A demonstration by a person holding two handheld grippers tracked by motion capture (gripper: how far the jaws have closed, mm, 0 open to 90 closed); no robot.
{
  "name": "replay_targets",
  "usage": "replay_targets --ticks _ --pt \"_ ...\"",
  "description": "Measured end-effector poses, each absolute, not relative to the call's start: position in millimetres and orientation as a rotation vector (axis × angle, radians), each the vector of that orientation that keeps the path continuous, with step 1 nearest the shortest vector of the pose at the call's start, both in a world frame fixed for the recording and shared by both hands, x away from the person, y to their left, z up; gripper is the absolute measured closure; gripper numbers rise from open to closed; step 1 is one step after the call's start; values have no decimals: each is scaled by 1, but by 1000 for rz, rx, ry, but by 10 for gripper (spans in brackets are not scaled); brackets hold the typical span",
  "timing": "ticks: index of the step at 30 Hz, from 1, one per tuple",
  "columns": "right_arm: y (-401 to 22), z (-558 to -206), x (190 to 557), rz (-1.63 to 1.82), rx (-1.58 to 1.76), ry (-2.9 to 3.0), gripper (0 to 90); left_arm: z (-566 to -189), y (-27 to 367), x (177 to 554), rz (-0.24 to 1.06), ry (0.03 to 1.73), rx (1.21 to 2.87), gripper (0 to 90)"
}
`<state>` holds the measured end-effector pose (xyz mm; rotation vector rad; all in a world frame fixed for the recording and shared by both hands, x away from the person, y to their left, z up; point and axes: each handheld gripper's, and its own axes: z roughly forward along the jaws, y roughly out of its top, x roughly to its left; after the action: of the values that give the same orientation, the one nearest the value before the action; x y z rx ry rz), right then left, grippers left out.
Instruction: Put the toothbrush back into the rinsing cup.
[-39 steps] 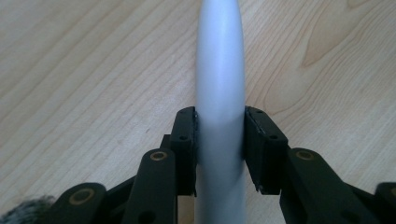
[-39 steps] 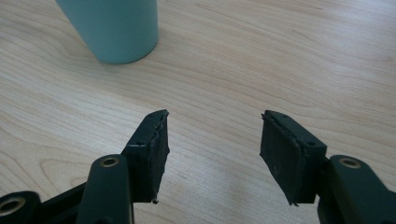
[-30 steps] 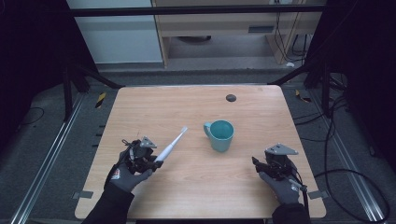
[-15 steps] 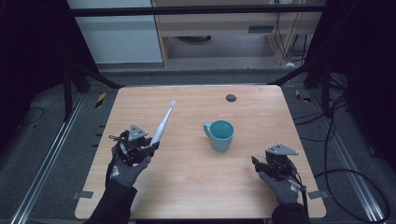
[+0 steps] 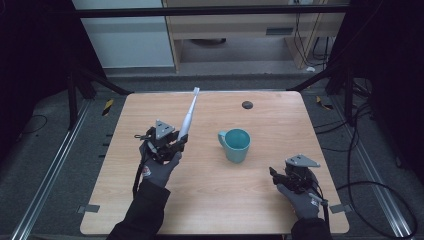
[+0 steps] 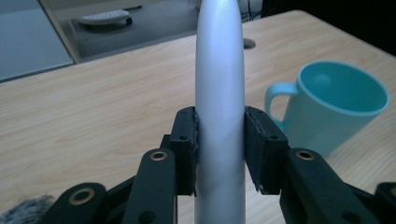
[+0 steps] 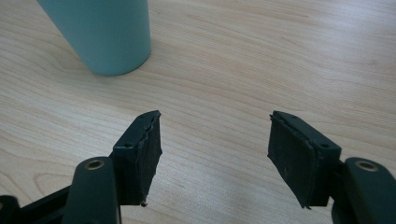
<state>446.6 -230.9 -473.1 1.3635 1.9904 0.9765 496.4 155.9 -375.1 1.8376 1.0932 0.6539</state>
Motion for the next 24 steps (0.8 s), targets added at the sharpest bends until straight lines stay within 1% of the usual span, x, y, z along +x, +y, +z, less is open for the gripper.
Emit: replay_targets --ticks 13,24 --pt "-232 -473 447 981 1363 1981 340 -367 102 518 655 1045 1735 659" --pt "-232 -473 447 989 1353 1969 340 -357 76 528 627 1014 1655 659"
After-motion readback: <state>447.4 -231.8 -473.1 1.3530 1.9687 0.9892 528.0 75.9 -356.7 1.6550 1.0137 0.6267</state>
